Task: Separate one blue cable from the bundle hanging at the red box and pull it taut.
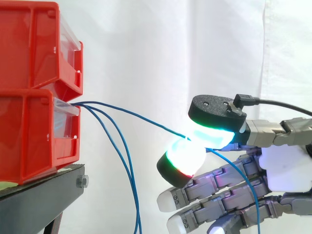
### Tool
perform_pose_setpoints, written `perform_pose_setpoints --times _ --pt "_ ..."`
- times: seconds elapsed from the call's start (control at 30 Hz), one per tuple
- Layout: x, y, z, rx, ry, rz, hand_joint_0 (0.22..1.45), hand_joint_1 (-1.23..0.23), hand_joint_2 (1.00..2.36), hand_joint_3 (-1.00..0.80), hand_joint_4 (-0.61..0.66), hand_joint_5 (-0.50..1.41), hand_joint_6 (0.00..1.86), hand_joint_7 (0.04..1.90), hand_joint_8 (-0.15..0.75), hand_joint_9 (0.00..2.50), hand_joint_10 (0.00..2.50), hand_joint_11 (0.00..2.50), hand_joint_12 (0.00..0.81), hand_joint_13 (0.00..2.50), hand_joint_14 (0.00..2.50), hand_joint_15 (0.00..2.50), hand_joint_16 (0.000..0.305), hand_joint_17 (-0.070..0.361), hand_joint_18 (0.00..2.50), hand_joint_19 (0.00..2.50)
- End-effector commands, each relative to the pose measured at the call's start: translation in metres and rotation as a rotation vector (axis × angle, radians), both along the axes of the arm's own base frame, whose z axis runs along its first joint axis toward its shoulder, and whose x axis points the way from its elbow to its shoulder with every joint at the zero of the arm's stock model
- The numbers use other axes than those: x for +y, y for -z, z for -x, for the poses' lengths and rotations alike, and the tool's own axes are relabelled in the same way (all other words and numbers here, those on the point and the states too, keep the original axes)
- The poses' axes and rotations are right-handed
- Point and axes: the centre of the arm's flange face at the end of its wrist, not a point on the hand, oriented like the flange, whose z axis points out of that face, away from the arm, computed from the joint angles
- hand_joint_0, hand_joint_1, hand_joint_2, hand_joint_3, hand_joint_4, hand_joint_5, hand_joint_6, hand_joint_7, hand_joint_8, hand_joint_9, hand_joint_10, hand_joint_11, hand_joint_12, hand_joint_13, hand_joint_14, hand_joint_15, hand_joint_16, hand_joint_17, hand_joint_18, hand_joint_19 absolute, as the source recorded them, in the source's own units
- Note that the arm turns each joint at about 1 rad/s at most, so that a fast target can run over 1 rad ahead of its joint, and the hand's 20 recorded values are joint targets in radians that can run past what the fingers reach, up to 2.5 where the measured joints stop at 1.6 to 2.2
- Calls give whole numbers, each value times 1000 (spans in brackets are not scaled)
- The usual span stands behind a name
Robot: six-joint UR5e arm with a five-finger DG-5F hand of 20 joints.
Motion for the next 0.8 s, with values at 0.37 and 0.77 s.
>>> perform_pose_setpoints --times 0.37,0.77 --pt "4 0 0 5 -8 2 590 -740 1013 53 -117 -123 878 1230 261 704 8 231 363 484 11 270 53 120 652 635" --pt "4 1 1 6 -7 2 591 -742 1012 63 -105 -118 877 1234 269 729 8 241 370 502 10 280 54 122 667 639"
